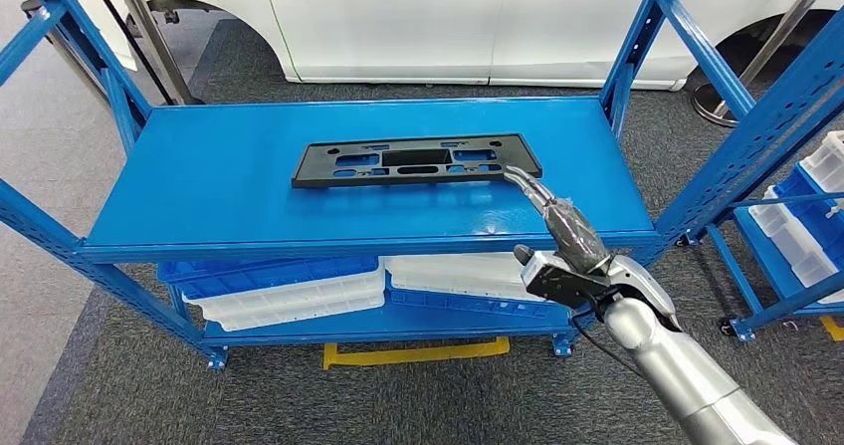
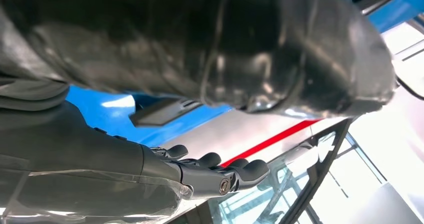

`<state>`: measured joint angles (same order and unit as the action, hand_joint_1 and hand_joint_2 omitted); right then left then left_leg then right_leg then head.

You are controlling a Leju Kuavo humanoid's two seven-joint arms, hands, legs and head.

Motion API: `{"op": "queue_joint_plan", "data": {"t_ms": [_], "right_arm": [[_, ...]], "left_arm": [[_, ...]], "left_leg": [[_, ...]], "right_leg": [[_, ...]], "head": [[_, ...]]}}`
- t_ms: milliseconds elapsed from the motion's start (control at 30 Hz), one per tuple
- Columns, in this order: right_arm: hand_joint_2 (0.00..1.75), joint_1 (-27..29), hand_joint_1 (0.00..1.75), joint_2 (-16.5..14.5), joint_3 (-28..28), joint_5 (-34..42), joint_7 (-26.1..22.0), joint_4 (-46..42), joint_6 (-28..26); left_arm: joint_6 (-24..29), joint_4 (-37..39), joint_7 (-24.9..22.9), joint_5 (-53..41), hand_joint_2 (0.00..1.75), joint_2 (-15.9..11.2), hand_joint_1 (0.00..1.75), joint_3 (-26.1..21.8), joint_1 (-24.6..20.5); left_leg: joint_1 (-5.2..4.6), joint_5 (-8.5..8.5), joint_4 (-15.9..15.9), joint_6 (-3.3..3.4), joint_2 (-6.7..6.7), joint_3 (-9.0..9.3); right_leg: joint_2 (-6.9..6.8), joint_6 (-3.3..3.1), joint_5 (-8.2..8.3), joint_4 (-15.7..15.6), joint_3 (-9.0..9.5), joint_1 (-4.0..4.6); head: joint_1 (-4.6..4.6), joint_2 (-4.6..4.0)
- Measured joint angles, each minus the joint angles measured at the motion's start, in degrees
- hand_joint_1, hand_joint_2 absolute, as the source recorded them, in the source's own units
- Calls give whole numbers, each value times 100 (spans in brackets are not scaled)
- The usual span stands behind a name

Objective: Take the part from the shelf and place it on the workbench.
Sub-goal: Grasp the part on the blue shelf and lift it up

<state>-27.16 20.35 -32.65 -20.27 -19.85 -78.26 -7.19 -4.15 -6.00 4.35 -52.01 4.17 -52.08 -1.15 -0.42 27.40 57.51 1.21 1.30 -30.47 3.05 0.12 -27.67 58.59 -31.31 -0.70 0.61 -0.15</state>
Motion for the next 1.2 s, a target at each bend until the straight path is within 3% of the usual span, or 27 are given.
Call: {"op": "queue_joint_plan", "data": {"t_ms": [400, 1200], "right_arm": [[0, -361, 0, -163, -262, 25, -4, 482, 2], [0, -179, 0, -167, -337, 42, 8, 466, -145]], "left_arm": [[4, -54, -121, -59, 0, 1, 0, 34, -7], [-55, -144, -219, -207, 0, 1, 0, 149, -14]], "left_leg": [[1, 1, 0, 0, 6, -18], [1, 1, 0, 0, 5, -19]], "right_leg": [[-6, 0, -4, -1, -15, 0], [-4, 0, -4, -1, -19, 0]], "head": [[0, 0], [0, 0]]}}
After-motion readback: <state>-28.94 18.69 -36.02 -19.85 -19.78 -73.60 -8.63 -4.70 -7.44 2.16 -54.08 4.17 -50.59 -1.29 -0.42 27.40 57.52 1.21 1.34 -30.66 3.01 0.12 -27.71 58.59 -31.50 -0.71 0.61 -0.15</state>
